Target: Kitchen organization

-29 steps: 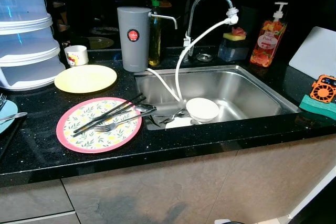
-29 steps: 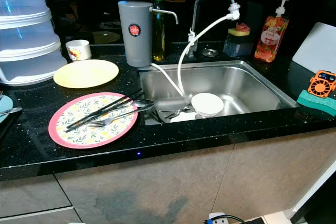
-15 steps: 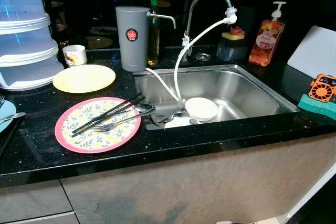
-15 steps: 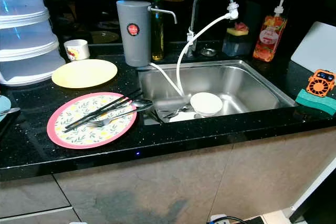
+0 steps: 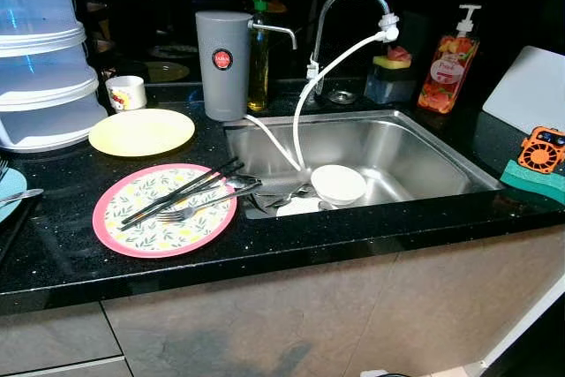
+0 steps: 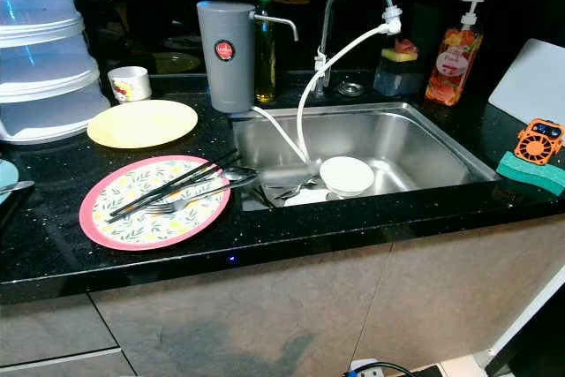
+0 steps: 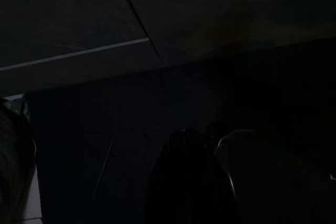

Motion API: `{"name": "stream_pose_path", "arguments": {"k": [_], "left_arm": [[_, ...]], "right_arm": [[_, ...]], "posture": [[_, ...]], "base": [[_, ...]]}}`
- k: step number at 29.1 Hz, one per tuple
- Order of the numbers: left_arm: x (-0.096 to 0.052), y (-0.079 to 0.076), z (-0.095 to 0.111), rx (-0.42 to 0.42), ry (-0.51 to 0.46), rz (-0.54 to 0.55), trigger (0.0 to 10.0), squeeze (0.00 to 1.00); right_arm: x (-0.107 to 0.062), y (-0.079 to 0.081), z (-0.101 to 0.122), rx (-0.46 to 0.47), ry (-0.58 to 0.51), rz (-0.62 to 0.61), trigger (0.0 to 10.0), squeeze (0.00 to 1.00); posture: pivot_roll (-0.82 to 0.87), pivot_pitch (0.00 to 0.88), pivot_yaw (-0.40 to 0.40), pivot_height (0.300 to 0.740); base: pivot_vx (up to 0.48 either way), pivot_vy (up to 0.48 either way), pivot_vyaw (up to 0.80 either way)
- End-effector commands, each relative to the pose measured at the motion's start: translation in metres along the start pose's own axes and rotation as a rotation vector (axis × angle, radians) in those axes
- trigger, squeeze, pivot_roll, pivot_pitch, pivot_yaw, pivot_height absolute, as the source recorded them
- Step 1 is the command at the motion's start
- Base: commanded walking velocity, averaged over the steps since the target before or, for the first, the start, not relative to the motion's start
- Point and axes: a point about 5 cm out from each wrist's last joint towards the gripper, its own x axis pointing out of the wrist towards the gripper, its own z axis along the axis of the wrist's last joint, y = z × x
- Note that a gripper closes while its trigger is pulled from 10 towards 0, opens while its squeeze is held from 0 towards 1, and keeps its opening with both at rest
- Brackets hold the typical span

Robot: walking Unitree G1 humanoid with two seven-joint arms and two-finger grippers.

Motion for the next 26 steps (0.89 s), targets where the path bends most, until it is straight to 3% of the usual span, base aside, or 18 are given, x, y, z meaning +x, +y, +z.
{"name": "stream_pose_path", "arguments": {"k": [1,10,14,17,20,22,24,26], "left_arm": [[-0.001,-0.005,-0.003,-0.005,0.007,-0.006,10.0,0.00],[-0.001,-0.006,-0.004,0.015,0.013,-0.018,10.0,0.00],[0.000,-0.005,-0.001,0.018,-0.004,-0.028,10.0,0.00],[0.000,0.003,0.003,0.006,-0.016,-0.009,10.0,0.00],[0.000,0.002,0.004,0.032,-0.031,-0.031,10.0,0.00],[0.000,0.004,0.004,0.012,-0.031,-0.011,10.0,0.00],[-0.001,0.005,0.001,-0.017,-0.017,0.006,10.0,0.00],[-0.001,0.000,0.001,0.023,-0.017,-0.024,10.0,0.00]], "right_arm": [[-0.001,0.000,-0.005,0.009,0.012,-0.001,10.0,0.00],[0.000,0.006,-0.009,-0.014,0.026,0.017,10.0,0.00],[0.000,0.006,-0.005,0.034,-0.006,0.004,10.0,0.00],[-0.001,0.006,-0.011,-0.035,0.033,0.008,10.0,0.00],[-0.001,0.003,-0.010,0.027,0.001,-0.014,10.0,0.00],[-0.001,0.004,-0.010,0.014,0.006,-0.005,10.0,0.00],[-0.001,0.006,-0.012,-0.063,0.042,0.028,10.0,0.00],[0.000,0.002,-0.006,0.008,0.008,0.001,10.0,0.00]], "posture": [[0.04,0.012,-0.036,0.740],[0.02,0.016,-0.003,0.740],[0.04,0.010,-0.031,0.740],[0.04,0.012,-0.016,0.740],[0.06,0.007,-0.034,0.740],[0.06,0.017,-0.035,0.740],[0.04,0.005,-0.019,0.740],[0.06,0.002,-0.048,0.740]], "base": [[0.000,0.000,0.00],[0.000,0.000,0.00],[0.000,0.000,0.00],[0.000,0.000,0.00],[0.000,0.000,0.00],[0.000,0.000,0.00],[0.000,0.000,0.00],[0.000,0.000,0.00]]}}
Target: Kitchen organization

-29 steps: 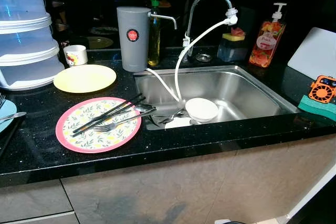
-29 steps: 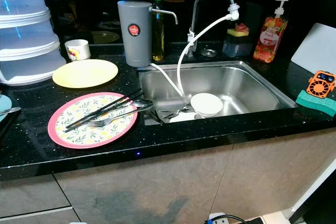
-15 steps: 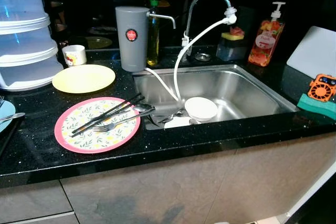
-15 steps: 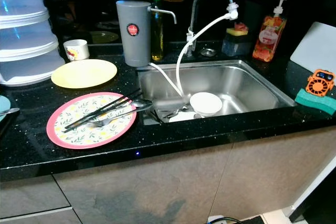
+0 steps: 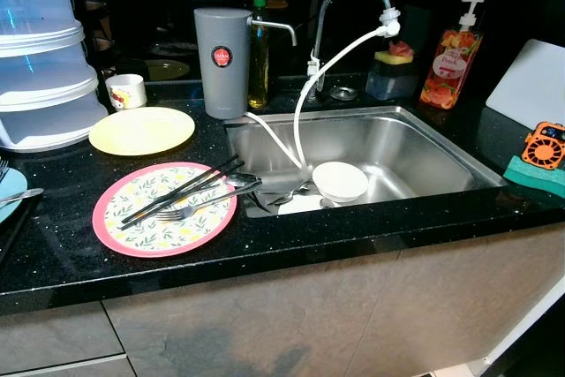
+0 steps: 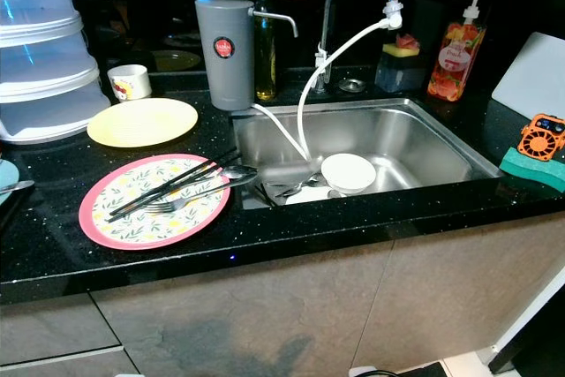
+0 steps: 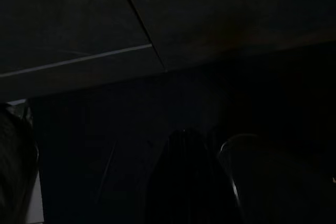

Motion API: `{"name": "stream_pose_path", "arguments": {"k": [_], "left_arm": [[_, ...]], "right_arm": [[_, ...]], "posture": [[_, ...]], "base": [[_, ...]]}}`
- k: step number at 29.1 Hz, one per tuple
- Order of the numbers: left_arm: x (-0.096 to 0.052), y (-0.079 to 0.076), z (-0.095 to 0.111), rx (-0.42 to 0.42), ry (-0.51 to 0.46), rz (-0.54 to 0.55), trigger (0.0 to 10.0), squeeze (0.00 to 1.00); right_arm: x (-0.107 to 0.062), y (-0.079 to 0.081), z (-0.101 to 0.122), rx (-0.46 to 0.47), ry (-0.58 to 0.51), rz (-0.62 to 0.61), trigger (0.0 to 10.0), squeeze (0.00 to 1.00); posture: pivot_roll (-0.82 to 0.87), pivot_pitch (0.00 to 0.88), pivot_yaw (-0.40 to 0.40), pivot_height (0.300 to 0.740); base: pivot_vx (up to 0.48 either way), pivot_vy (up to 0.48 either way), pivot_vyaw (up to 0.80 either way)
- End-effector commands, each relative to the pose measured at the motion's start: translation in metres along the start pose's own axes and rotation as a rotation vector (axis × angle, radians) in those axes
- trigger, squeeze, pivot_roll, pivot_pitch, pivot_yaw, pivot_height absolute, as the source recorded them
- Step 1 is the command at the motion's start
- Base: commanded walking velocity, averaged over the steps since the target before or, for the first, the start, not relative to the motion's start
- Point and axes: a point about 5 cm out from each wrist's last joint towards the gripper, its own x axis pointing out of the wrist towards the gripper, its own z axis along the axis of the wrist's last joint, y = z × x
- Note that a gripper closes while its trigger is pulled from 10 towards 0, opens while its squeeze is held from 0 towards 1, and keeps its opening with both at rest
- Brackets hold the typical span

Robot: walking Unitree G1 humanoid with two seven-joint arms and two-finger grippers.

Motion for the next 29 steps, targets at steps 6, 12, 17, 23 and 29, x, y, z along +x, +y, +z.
{"name": "stream_pose_path", "arguments": {"k": [6,12,17,23,29], "left_arm": [[0.000,-0.009,-0.002,0.005,0.007,-0.004,10.0,0.00],[0.001,-0.012,0.000,-0.002,-0.005,0.012,10.0,0.00],[0.001,-0.013,0.002,0.021,-0.002,-0.014,10.0,0.00],[0.001,-0.007,0.001,-0.011,0.003,0.008,10.0,0.00],[-0.002,0.000,-0.006,-0.032,0.017,0.031,10.0,0.00]], "right_arm": [[0.001,0.002,0.004,-0.033,0.006,0.006,10.0,0.00],[0.001,0.000,0.009,0.016,-0.019,-0.001,10.0,0.00],[0.001,0.000,0.006,0.006,-0.011,-0.003,10.0,0.00],[0.001,0.002,0.002,-0.061,0.025,0.018,10.0,0.00],[0.001,0.005,-0.002,-0.036,0.027,0.022,10.0,0.00]], "posture": [[0.04,0.001,-0.037,0.740],[0.06,0.000,-0.073,0.740],[0.06,0.000,-0.053,0.740],[0.04,0.000,-0.019,0.740],[0.04,0.000,-0.015,0.740]], "base": [[0.000,0.000,0.00],[0.000,0.000,0.00],[0.000,0.000,0.00],[0.000,0.000,0.00],[0.000,0.000,0.00]]}}
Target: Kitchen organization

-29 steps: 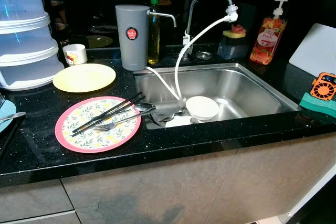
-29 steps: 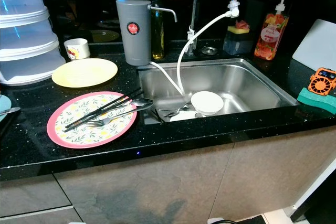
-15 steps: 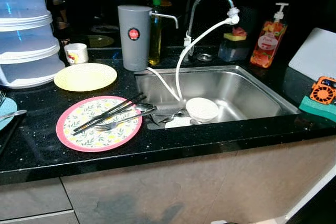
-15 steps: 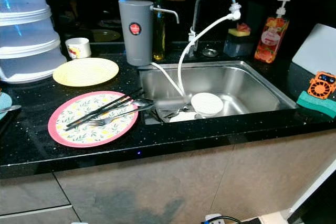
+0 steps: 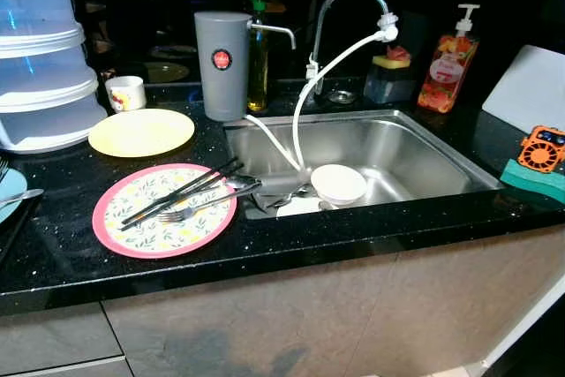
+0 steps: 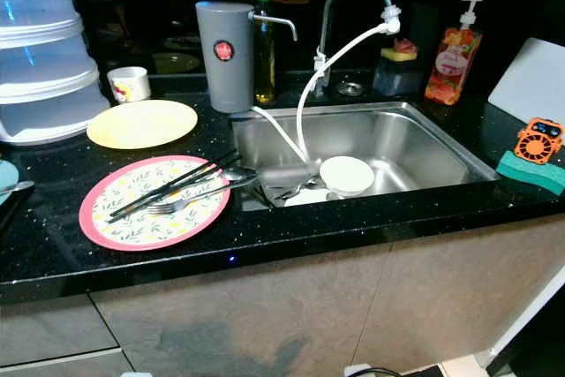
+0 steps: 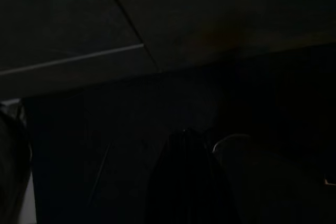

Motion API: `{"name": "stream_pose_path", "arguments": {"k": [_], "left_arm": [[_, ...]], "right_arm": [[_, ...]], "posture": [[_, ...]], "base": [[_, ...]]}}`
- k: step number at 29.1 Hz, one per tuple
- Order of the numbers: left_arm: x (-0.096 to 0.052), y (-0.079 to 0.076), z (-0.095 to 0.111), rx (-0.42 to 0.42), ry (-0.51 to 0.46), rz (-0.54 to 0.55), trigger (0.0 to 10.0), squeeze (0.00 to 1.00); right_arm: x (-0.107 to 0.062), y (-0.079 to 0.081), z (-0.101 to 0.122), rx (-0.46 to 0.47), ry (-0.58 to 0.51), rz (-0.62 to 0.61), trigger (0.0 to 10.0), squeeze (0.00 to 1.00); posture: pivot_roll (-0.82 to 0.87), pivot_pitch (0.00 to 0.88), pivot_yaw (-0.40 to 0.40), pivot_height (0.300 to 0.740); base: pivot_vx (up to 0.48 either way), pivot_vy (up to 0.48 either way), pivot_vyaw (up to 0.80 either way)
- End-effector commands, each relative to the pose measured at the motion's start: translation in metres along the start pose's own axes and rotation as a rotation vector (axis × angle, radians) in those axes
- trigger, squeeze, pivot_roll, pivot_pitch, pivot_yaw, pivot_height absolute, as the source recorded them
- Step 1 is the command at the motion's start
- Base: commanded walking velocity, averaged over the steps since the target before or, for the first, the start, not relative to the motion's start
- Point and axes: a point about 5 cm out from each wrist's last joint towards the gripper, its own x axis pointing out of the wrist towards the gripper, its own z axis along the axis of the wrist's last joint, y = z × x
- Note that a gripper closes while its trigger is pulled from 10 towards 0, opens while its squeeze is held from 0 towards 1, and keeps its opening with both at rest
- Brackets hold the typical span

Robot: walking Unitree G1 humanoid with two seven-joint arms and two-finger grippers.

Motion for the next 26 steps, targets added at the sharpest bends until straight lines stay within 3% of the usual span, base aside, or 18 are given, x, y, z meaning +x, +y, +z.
{"name": "stream_pose_path", "arguments": {"k": [1,3,9,14,19,22,26], "left_arm": [[-0.001,0.008,-0.004,-0.017,0.013,0.025,10.0,0.00],[-0.002,0.005,-0.005,0.042,0.024,-0.021,10.0,0.00],[0.000,0.005,-0.002,0.006,0.021,0.000,10.0,0.00],[0.002,-0.005,0.003,0.028,0.019,-0.025,10.0,0.00],[0.004,-0.007,0.005,0.016,0.028,-0.020,10.0,0.00],[0.005,-0.016,0.009,0.039,0.020,-0.038,10.0,0.00],[0.004,-0.012,0.007,0.022,0.020,-0.018,10.0,0.00]], "right_arm": [[0.000,0.002,-0.005,-0.036,0.027,0.013,10.0,0.00],[-0.001,0.000,-0.005,-0.018,0.011,-0.013,10.0,0.00],[-0.001,0.001,-0.007,-0.066,0.030,0.006,10.0,0.00],[-0.002,-0.006,-0.003,-0.023,-0.006,-0.014,10.0,0.00],[-0.002,-0.006,-0.006,-0.104,0.033,0.013,10.0,0.00],[-0.003,-0.007,-0.001,-0.045,-0.044,0.031,10.0,0.00],[-0.003,-0.004,-0.002,-0.073,-0.044,0.072,10.0,0.00]], "posture": [[0.04,0.000,-0.015,0.740],[0.04,0.000,-0.020,0.740],[0.03,0.000,-0.010,0.740],[0.03,0.000,-0.027,0.740],[0.03,0.002,-0.016,0.740],[0.03,0.000,-0.036,0.740],[0.02,0.000,-0.020,0.740]], "base": [[0.000,0.000,0.00],[0.000,0.000,0.00],[0.000,0.000,0.00],[0.000,0.000,0.00],[0.000,0.000,0.00],[0.000,0.000,0.00],[0.000,0.000,0.00]]}}
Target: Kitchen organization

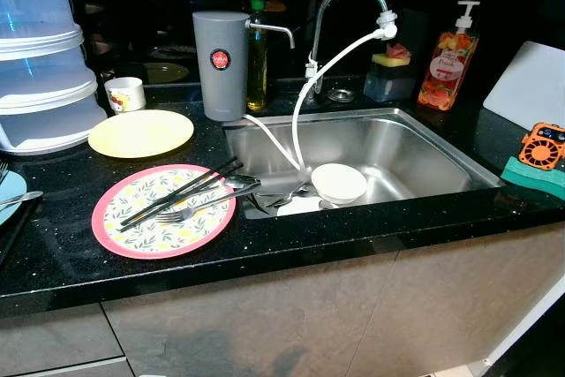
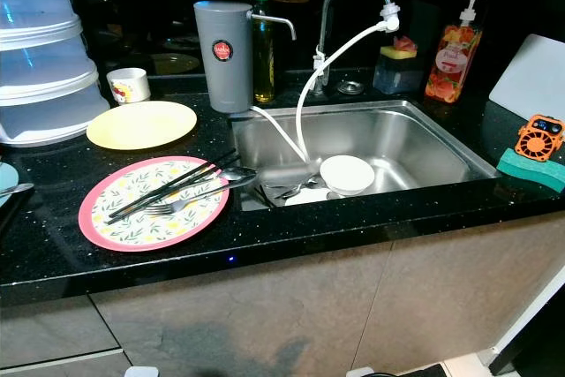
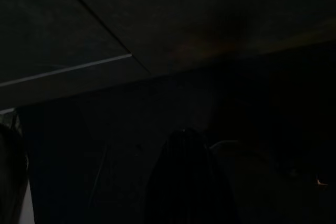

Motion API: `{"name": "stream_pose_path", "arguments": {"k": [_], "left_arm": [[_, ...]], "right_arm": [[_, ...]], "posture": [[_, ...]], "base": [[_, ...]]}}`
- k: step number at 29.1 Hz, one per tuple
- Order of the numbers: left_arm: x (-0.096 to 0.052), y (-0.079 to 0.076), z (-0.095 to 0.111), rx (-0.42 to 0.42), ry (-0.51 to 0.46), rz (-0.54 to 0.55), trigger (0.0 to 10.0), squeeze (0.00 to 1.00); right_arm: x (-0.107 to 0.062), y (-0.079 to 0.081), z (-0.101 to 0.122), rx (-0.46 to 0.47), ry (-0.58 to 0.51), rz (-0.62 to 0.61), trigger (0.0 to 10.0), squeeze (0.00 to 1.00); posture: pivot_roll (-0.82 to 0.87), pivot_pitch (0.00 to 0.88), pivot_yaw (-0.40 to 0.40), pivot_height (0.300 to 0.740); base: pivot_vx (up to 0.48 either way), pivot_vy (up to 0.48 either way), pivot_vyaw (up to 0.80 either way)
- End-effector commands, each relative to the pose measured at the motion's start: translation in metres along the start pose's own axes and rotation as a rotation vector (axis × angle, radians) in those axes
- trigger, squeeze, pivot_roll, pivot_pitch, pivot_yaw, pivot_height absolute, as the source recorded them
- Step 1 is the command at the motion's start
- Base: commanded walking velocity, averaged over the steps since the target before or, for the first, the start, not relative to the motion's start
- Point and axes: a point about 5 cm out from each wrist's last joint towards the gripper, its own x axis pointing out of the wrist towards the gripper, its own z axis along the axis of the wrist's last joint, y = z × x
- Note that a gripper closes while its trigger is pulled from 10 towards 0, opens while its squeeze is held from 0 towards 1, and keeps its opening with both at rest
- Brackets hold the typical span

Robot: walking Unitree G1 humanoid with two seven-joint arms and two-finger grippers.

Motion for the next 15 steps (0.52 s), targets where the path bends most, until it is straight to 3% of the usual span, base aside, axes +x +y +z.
{"name": "stream_pose_path", "arguments": {"k": [1,6,9,13,14,15], "left_arm": [[-0.002,0.001,-0.007,0.005,0.023,0.005,10.0,0.00],[-0.003,-0.002,-0.011,0.032,0.020,-0.018,10.0,0.00],[-0.004,0.005,-0.011,-0.002,0.013,0.015,10.0,0.00],[-0.003,0.002,-0.009,0.035,0.009,-0.018,10.0,0.00],[-0.004,0.004,-0.009,0.011,0.003,0.003,10.0,0.00],[-0.004,0.004,-0.009,0.011,0.003,0.003,10.0,0.00]], "right_arm": [[-0.001,0.001,-0.003,-0.017,0.009,0.014,10.0,0.00],[-0.002,-0.004,-0.004,0.014,-0.007,-0.021,10.0,0.00],[-0.001,0.000,-0.001,-0.056,-0.011,0.033,10.0,0.00],[0.000,0.003,0.017,-0.045,-0.123,0.055,10.0,0.00],[0.000,0.010,0.030,-0.064,-0.193,0.169,10.0,0.00],[0.000,0.010,0.030,-0.064,-0.193,0.169,10.0,0.00]], "posture": [[0.02,0.000,-0.009,0.740],[0.03,0.000,-0.024,0.740],[0.03,0.000,-0.017,0.740],[0.04,0.000,-0.040,0.740],[0.05,0.000,-0.048,0.740],[0.05,0.000,-0.048,0.740]], "base": [[0.000,0.000,0.00],[0.000,0.000,0.00],[0.000,0.000,0.00],[0.000,0.000,0.00],[0.000,0.000,0.00],[0.000,0.000,0.00]]}}
